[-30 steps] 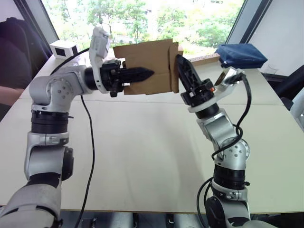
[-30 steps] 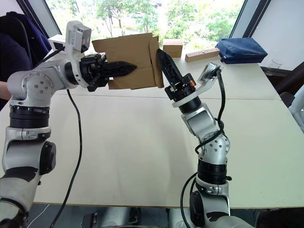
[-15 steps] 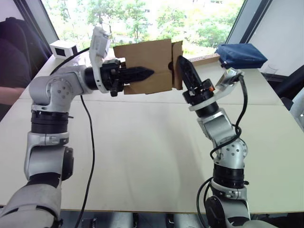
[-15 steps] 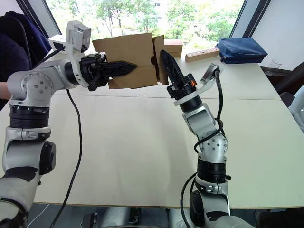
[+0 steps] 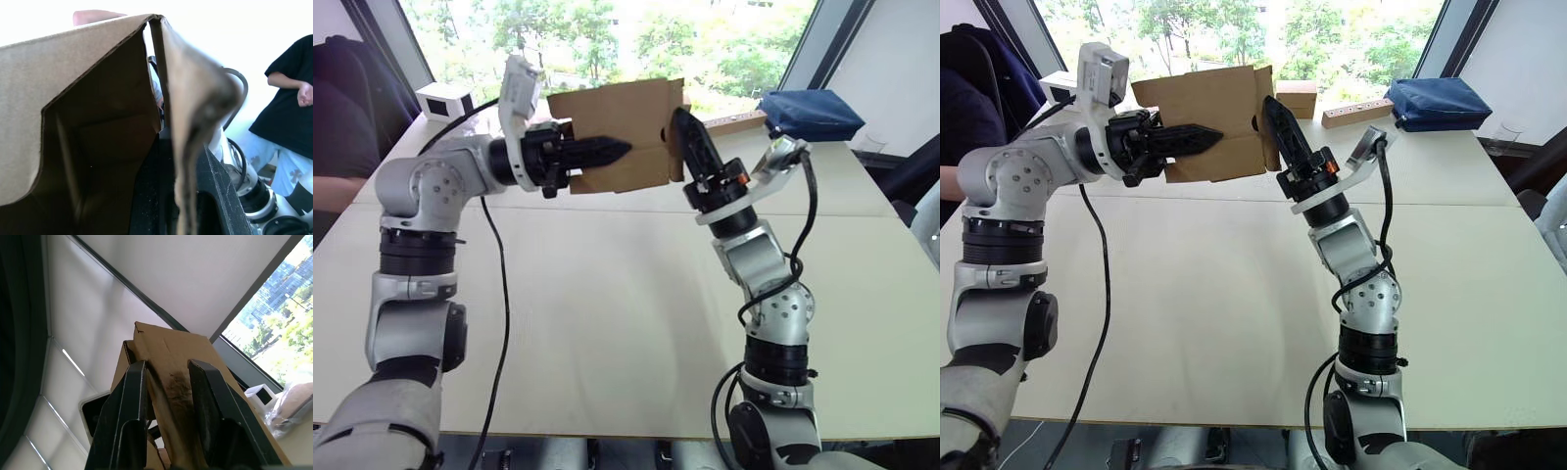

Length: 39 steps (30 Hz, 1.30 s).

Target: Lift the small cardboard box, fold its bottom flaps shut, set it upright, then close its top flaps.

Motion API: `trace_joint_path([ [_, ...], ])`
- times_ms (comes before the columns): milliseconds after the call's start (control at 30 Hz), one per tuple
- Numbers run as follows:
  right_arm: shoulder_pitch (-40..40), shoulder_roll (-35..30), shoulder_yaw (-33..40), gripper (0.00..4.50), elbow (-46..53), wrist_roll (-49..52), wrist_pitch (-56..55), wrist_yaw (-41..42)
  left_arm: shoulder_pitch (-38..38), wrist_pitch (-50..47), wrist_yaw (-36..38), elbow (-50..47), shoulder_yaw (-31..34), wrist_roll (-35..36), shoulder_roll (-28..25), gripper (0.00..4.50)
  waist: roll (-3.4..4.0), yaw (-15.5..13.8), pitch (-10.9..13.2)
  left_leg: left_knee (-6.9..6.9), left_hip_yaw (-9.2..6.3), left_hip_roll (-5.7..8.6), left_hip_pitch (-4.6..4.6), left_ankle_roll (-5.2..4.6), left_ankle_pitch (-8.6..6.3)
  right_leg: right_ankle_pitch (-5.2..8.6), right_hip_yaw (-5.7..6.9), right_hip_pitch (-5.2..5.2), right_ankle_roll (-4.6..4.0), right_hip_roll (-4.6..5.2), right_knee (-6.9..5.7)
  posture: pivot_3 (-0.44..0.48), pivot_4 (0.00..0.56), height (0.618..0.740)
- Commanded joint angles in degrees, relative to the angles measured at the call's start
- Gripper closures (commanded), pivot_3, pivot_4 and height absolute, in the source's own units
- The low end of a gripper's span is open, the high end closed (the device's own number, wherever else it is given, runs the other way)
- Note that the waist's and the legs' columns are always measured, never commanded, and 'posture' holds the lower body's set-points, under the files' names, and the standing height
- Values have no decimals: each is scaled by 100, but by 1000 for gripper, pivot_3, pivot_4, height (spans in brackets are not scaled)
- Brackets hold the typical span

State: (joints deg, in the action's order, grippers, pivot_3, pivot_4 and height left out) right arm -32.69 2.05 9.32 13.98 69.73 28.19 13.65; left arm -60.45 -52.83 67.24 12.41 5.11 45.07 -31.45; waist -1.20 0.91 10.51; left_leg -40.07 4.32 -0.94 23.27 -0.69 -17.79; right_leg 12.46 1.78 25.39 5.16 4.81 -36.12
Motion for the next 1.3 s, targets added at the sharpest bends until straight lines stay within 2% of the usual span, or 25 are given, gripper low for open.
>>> trace_joint_path([
  [33,-60,245,-294,3180,281,-120,-45,-53,-83,119,-41,-110,177,85,33,4500,0,1,0,0,0,0,0,0,0,0,0,0,0,-1,0,0,150,740],
  [533,181,397,-586,3180,616,-125,173,-88,-86,136,-67,-78,193,52,133,4500,0,1,0,1,0,1,0,2,1,0,0,0,0,0,0,0,150,740],
  [733,230,416,-454,3180,677,-45,116,-158,-92,97,-62,-118,219,83,113,4500,0,0,0,1,0,1,0,2,1,0,0,0,0,0,0,0,150,740],
  [933,401,175,116,3180,871,1080,189,-334,-60,73,-75,-65,294,100,8,4500,0,-5,0,1,0,0,0,2,1,0,0,-1,0,1,1,0,150,740],
  [1100,418,172,137,4489,837,1059,25,-533,-33,44,-125,-118,301,150,32,4500,0,1,0,1,0,0,0,-8,-4,0,0,0,0,0,1,0,150,740],
  [1300,399,96,139,4489,730,708,-184,-630,-17,-13,-151,-200,297,211,35,4500,0,-2,0,1,0,0,0,-5,-3,0,0,0,0,0,1,0,150,740],
])
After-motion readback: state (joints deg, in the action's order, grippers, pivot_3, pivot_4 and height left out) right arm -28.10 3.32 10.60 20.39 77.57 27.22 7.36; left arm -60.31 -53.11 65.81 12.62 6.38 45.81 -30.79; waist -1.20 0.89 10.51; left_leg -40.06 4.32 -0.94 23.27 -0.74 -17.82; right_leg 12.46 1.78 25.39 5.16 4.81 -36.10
